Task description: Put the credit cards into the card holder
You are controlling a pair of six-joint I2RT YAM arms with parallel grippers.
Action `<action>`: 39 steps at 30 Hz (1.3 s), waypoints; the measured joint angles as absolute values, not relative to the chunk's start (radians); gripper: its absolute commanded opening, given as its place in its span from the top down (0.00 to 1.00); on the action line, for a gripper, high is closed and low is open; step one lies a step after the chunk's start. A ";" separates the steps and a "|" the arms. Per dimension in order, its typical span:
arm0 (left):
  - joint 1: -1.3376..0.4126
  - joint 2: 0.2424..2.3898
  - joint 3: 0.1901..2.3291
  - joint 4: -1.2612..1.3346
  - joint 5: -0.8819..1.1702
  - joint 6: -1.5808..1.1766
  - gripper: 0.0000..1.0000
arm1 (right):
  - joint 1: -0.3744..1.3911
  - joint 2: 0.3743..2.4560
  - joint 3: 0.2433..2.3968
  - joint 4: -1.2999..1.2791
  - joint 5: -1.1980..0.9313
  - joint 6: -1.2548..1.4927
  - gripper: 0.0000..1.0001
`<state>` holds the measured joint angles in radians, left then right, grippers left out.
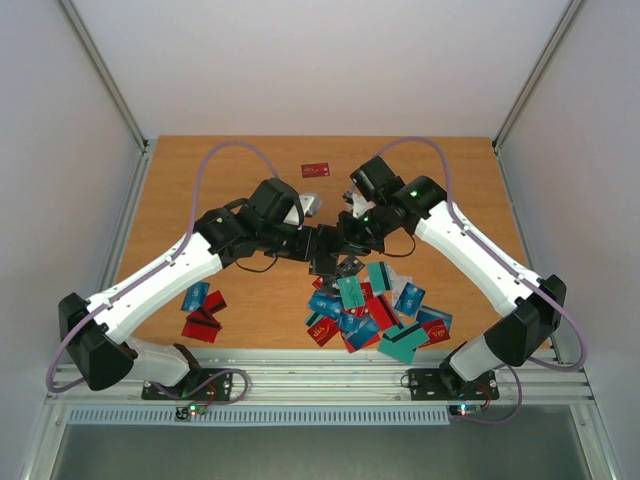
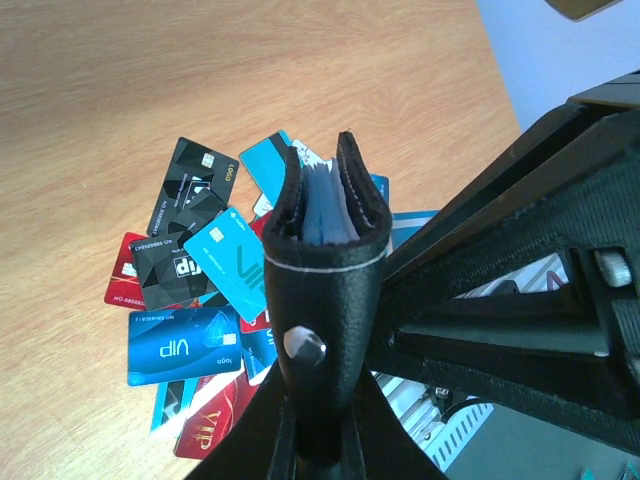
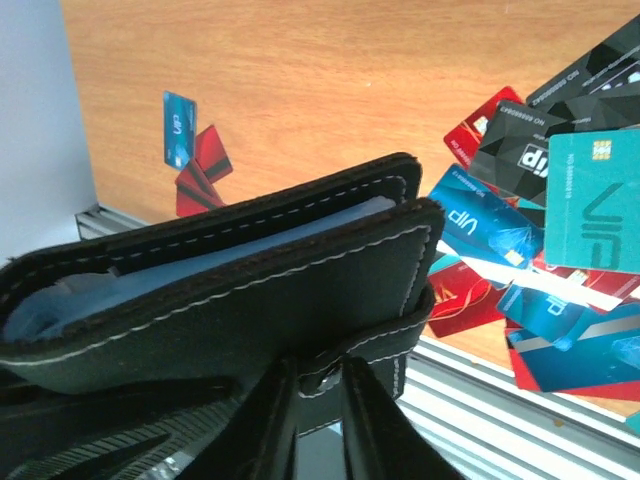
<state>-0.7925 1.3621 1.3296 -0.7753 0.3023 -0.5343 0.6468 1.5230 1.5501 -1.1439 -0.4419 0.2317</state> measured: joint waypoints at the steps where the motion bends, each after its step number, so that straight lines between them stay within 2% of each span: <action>1: -0.793 1.362 1.330 -0.776 0.301 -0.534 1.00 | 0.648 1.527 1.555 -1.146 -0.441 0.226 0.96; 3: -0.793 1.362 1.330 -0.778 0.300 -0.534 1.00 | 0.652 1.537 1.568 -1.155 -0.436 0.223 0.99; 16: -0.797 1.362 1.345 -0.793 0.282 -0.534 1.00 | 0.663 1.555 1.601 -1.182 -0.407 0.198 0.99; 20: -0.796 1.364 1.345 -0.815 0.267 -0.536 1.00 | 0.668 1.531 1.508 -1.117 -0.383 0.177 0.99; 22: -0.783 1.360 1.376 -0.823 0.265 -0.538 1.00 | 0.661 1.527 1.393 -1.111 -0.325 0.161 0.99; 23: -0.779 1.359 1.396 -0.824 0.271 -0.538 1.00 | 0.656 1.532 1.336 -1.106 -0.303 0.153 0.96; 26: -0.746 1.330 1.429 -0.804 0.266 -0.533 1.00 | 0.640 1.536 1.230 -1.139 -0.241 0.133 0.57; 28: -0.720 1.296 1.429 -0.808 0.263 -0.524 1.00 | 0.630 1.525 1.222 -1.152 -0.220 0.123 0.42; 31: -0.695 1.266 1.428 -0.818 0.258 -0.506 1.00 | 0.620 1.472 1.233 -1.133 -0.222 0.099 0.35; 39: -0.649 1.249 1.380 -0.831 0.268 -0.485 1.00 | 0.603 1.311 1.259 -0.999 -0.382 0.066 0.24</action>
<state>-0.6491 1.2491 1.3800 -0.8307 0.2684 -0.4850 0.6033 1.3109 1.2594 -0.9993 -0.3824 0.0662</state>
